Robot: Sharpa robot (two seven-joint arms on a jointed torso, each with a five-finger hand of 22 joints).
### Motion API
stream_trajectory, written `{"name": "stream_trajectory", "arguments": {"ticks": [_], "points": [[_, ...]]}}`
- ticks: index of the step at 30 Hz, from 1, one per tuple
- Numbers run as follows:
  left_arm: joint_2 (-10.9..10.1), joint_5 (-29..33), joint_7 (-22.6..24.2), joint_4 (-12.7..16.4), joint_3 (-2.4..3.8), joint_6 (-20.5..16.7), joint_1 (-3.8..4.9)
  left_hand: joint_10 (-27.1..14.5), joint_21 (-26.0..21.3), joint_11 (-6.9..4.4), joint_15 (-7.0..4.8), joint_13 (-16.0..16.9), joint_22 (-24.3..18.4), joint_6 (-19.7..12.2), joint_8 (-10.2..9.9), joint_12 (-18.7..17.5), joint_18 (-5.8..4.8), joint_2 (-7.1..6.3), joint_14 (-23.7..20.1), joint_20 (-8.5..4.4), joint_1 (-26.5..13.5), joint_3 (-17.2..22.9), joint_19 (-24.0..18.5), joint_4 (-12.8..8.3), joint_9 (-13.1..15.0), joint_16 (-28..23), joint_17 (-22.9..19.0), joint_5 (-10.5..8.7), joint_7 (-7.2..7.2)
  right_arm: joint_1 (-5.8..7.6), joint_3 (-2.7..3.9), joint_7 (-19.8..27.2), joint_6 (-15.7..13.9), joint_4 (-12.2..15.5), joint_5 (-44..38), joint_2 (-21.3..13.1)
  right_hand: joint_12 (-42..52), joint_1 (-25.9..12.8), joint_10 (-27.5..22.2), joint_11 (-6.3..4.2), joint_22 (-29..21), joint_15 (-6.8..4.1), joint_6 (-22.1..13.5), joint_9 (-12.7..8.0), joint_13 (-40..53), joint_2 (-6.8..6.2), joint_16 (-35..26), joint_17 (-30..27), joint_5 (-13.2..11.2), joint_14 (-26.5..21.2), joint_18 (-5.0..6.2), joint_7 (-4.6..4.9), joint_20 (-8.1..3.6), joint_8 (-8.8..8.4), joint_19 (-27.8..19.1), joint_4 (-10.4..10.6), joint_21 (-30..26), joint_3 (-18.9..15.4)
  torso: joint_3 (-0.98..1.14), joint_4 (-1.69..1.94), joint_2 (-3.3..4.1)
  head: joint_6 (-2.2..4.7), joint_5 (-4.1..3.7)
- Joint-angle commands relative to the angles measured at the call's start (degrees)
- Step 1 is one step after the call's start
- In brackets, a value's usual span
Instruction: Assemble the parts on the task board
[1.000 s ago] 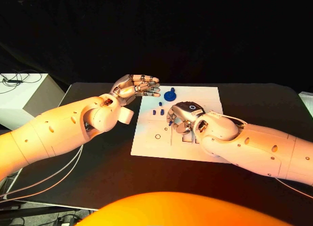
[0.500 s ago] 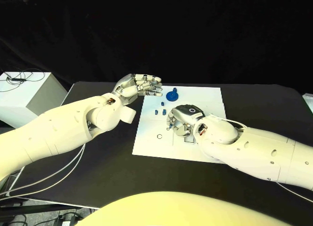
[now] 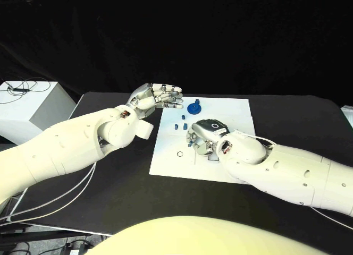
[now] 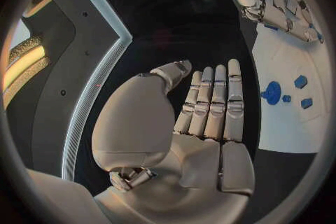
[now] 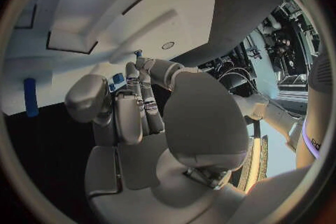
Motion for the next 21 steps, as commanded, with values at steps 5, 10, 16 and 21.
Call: {"name": "stream_trajectory", "arguments": {"ticks": [5, 10, 16, 21], "points": [[0.14, -0.28, 0.63, 0.05, 0.04, 0.83, -0.04, -0.43, -0.20, -0.07, 0.39, 0.05, -0.04, 0.09, -0.24, -0.05, 0.09, -0.06, 0.10, 0.28, -0.43, 0.07, -0.07, 0.37, -0.07, -0.36, 0.06, -0.02, 0.20, -0.15, 0.02, -0.63, 0.49, -0.55, -0.73, 0.36, 0.23, 0.11, 1.11, -0.54, 0.06, -0.50, 0.19, 0.05, 0.07, 0.63, 0.37, 0.10, 0.20, 2.48, -0.66, 0.04, -0.30, 0.32, -0.04, -0.01, 0.17, 0.24, -0.01, 0.00, 0.03, 0.00, 0.03], [0.13, -0.28, 0.57, 0.05, 0.04, 0.95, -0.04, -0.45, -0.28, -0.07, 0.40, 0.05, -0.11, 0.09, -0.26, -0.06, 0.10, -0.06, 0.07, 0.32, -0.43, 0.06, -0.08, 0.41, -0.08, -0.40, 0.07, -0.02, 0.21, -0.22, 0.02, -0.75, 1.00, -1.03, -0.75, 0.49, 0.21, 0.09, 1.12, -0.53, 0.08, -0.50, 0.17, 0.06, 0.06, 0.63, 0.33, 0.04, 0.21, 2.46, -0.67, 0.05, -0.31, 0.32, -0.03, -0.03, 0.19, 0.27, -0.02, 0.03, 0.04, 0.00, 0.03], [0.13, -0.28, 0.51, 0.06, 0.04, 1.07, -0.04, -0.45, -0.28, -0.07, 0.40, 0.05, -0.11, 0.09, -0.26, -0.06, 0.10, -0.06, 0.07, 0.32, -0.43, 0.06, -0.08, 0.41, -0.08, -0.40, 0.07, -0.02, 0.21, -0.44, 0.02, -0.72, 1.40, -1.37, -0.76, 0.80, 0.21, 0.09, 1.12, -0.53, 0.08, -0.50, 0.17, 0.06, 0.06, 0.63, 0.33, 0.04, 0.21, 2.46, -0.67, 0.05, -0.31, 0.32, -0.03, -0.03, 0.19, 0.27, 0.00, 0.05, 0.06, 0.00, 0.10], [0.09, -0.28, 0.44, 0.08, 0.04, 1.18, -0.04, -0.48, -0.38, -0.05, 0.42, 0.05, -0.19, 0.09, -0.27, -0.07, 0.11, -0.07, 0.03, 0.35, -0.42, 0.06, -0.09, 0.46, -0.10, -0.45, 0.08, -0.02, 0.22, -0.59, 0.02, -0.71, 1.62, -1.71, -0.76, 1.01, 0.17, 0.05, 1.12, -0.52, -0.05, -0.50, 0.13, 0.07, 0.04, 0.63, 0.33, 0.03, 0.22, 2.46, -0.65, 0.07, -0.31, 0.32, -0.06, -0.05, 0.08, 0.30, -0.01, 0.05, 0.05, 0.00, 0.16]]}}
